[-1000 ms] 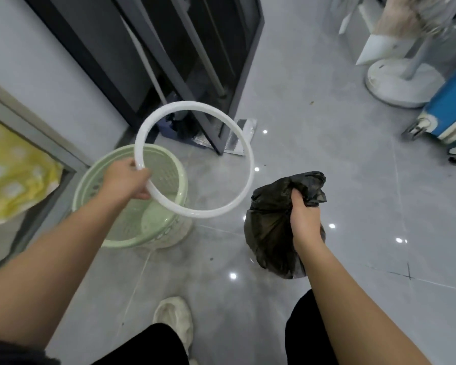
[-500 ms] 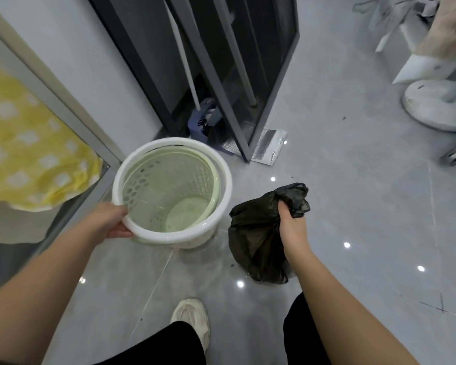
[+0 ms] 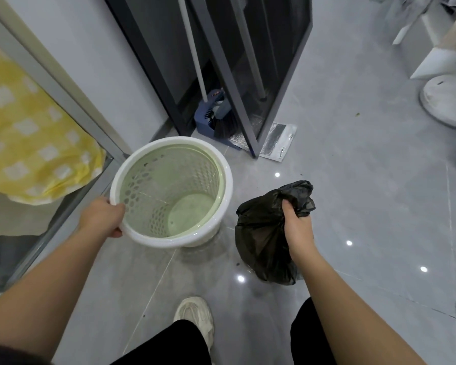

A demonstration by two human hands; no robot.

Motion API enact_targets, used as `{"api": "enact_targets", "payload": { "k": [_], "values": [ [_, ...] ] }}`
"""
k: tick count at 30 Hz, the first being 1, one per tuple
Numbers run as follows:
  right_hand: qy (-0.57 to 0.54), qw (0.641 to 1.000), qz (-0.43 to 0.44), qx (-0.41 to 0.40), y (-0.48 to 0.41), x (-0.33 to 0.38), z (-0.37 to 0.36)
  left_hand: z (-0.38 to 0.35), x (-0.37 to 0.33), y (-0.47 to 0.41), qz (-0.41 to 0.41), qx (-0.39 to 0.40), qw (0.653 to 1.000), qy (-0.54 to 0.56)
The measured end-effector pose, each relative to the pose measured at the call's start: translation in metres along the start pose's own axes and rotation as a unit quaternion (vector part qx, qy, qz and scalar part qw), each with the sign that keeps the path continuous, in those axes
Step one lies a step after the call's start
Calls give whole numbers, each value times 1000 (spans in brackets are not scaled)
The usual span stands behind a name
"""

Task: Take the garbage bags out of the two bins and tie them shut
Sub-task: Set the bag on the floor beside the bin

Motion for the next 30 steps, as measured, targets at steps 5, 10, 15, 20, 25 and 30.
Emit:
{"api": "enact_targets", "payload": {
  "k": [5,10,15,20,25,30],
  "values": [
    [3,1000,7,4,-2,-2,2,-11,22,-17,71,19,994,79],
    [15,1000,6,-2,-6,-3,7,-20,28,-26,91,18,985,144],
    [24,1000,9,-2,-7,-3,10,-25,18,-33,104,-22,991,86],
    [38,999,3,13,-7,-5,12,-29,16,-49,122,-44,986,101],
    [50,999,4,18,-8,-3,13,-36,21,-56,153,-65,967,192],
    [48,999,7,23,-7,0,12,-25,-62,-7,-149,-175,970,-80]
  ]
}}
Point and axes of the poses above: each hand's wrist, its own y-axis away from the middle knuckle, its own z-axis out of the back of the hand, x = y × z, the point moved 7 cm from there along -y, towards the middle knuckle, and after that the axes turned 6 degrees about x, right-handed, at the moved point
